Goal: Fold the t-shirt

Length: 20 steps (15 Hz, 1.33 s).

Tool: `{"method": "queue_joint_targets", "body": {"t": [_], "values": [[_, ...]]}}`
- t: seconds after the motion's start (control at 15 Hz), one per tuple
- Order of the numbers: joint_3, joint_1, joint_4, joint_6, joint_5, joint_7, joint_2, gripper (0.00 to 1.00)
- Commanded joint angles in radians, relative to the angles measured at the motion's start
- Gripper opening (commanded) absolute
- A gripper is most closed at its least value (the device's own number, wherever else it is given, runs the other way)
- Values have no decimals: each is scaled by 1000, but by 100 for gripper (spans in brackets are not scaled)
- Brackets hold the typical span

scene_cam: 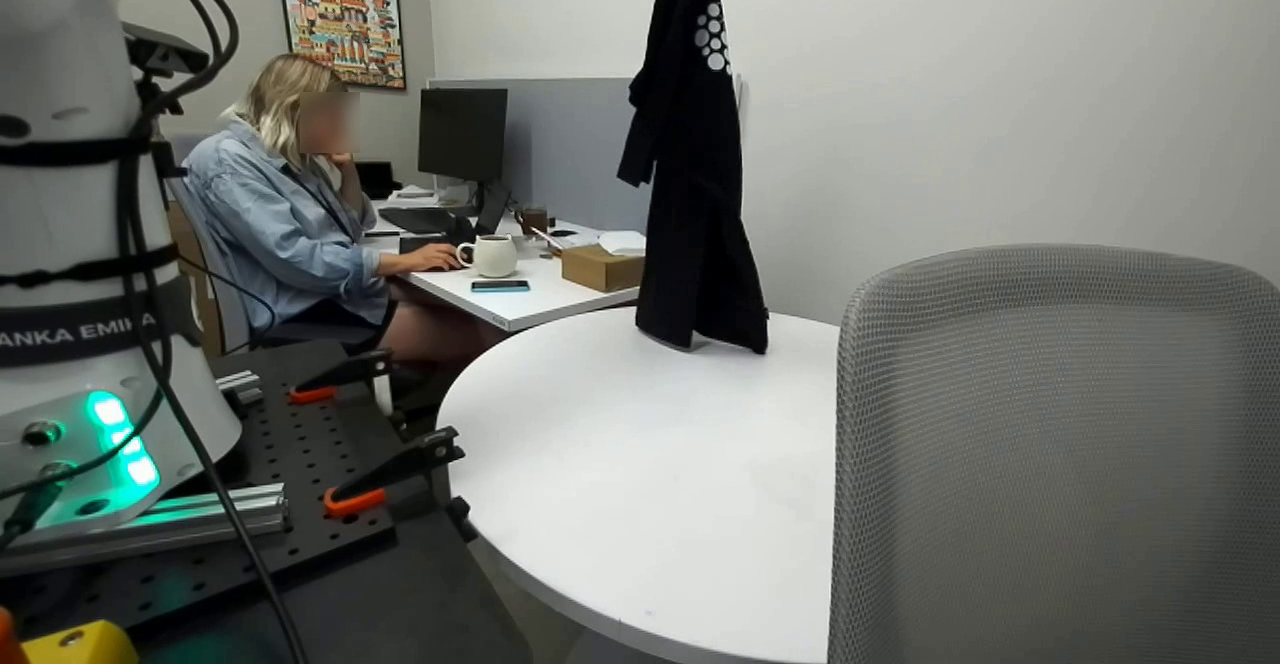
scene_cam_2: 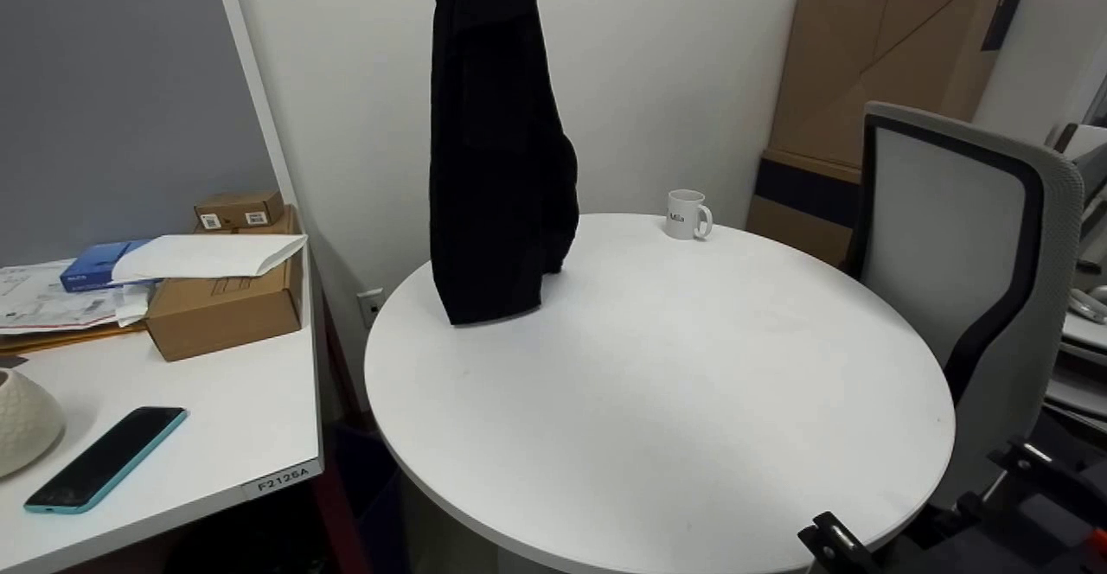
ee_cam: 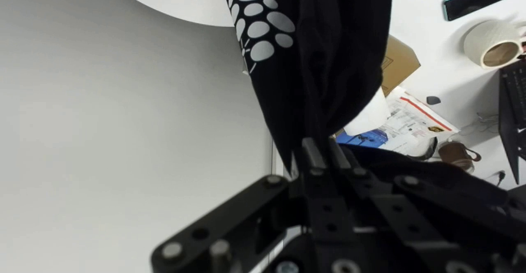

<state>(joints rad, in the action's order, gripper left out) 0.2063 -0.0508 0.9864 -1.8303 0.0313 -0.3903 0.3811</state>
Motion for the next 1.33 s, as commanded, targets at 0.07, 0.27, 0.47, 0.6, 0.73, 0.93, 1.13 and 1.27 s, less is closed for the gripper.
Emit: {"method": "queue_joint_targets", "body": {"t": [0.07,0.27,0.47,0.6,0.73,0.93,1.13,1.27], "values": [[-23,-40,-228,85,11,27,90,1],[-3,-27,-272,88,-3,41,115,1],[-7,-20,-303,84,-4,42,135,1],[-11,-4,-323,84,1,46,147,1],[-22,18,-340,81,1,55,159,1],[-40,54,-348,77,1,69,169,1],[-50,91,-362,76,4,80,181,1],[-56,116,-372,76,5,85,182,1]]}}
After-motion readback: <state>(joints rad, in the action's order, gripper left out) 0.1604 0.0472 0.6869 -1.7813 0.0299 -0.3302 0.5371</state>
